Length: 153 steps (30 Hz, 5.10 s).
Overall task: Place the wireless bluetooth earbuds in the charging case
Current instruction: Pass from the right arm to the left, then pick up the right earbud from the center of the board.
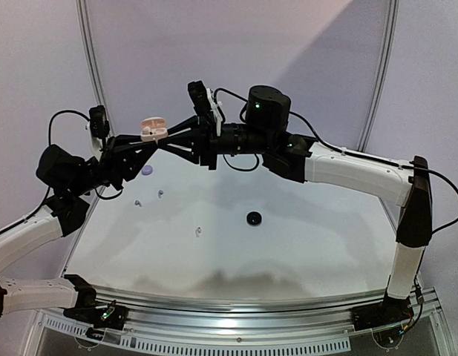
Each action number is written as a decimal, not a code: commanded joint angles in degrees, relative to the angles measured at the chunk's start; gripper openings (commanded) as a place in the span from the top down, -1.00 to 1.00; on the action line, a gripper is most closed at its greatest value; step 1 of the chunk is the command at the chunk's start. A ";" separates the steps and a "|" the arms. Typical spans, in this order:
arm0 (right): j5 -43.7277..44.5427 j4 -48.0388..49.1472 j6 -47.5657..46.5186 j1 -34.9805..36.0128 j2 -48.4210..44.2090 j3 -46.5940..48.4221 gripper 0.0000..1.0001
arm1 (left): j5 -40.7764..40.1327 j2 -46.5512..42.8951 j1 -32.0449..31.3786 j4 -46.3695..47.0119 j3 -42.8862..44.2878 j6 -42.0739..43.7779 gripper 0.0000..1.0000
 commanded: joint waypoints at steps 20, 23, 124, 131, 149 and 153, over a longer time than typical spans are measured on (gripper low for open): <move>13.66 -0.80 3.57 -0.82 -1.37 -2.42 0.14 | -7.41 -2.60 0.21 -1.52 -0.79 3.74 1.00; 20.13 -2.03 7.43 -1.48 -1.68 -3.02 0.09 | -10.33 -3.60 0.36 -2.54 -1.71 7.46 1.00; 48.38 -64.14 10.77 2.12 34.32 23.21 0.32 | -21.89 -11.85 1.39 -9.39 -10.90 17.69 1.00; 48.74 -64.40 10.99 2.15 35.17 23.23 0.34 | -21.81 -11.87 1.38 -9.46 -10.93 17.58 1.00; 49.41 -66.09 11.45 2.11 35.22 23.26 0.78 | -21.81 -11.59 1.38 -9.48 -10.93 17.61 1.00; 49.50 -65.78 11.34 2.17 34.32 23.34 0.88 | -21.81 -11.63 1.40 -9.48 -10.96 17.56 1.00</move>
